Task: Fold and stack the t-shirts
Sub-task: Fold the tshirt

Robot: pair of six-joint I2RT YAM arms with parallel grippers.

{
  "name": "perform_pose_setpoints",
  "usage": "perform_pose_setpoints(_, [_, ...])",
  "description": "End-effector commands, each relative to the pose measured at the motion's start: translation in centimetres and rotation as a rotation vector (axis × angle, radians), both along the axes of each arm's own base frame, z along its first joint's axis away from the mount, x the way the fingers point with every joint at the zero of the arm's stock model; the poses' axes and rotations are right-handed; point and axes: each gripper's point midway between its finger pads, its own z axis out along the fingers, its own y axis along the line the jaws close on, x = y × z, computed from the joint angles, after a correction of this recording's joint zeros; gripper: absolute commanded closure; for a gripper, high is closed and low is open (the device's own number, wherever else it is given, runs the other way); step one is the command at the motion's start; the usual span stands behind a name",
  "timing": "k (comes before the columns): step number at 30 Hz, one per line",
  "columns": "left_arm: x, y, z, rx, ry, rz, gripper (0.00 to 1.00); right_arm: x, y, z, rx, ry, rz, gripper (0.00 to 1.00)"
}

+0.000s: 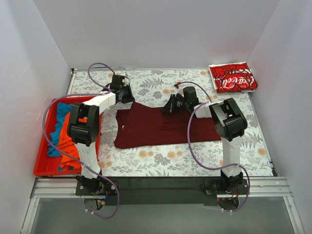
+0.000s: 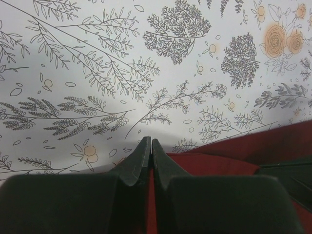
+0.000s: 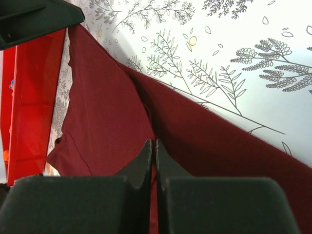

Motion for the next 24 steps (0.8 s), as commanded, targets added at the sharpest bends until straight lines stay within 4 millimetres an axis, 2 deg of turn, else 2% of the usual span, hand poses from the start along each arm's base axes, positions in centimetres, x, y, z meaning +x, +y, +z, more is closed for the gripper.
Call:
perform_pose_setpoints(1, [0.7, 0.0, 2.8, -0.012, -0.076, -0.010, 1.00, 0.3, 0.3, 3.2, 0.021, -0.116, 0.034, 0.99])
perform_pose_setpoints(13, [-1.4, 0.5, 3.5, -0.026, -0.069, 0.014, 1.00, -0.7, 0.6, 4.4, 0.015, -0.196, 0.105, 0.99])
perform_pose_setpoints(21, [-3.1, 0.8, 4.8, -0.041, -0.080, 0.021, 1.00, -2.3, 1.1, 3.8, 0.010, -0.212, 0.170, 0.99])
perform_pose_setpoints(24, [-4.0, 1.0, 4.4, -0.043, -0.065, 0.025, 1.00, -2.8, 1.0, 3.8, 0.007, -0.219, 0.184, 0.99])
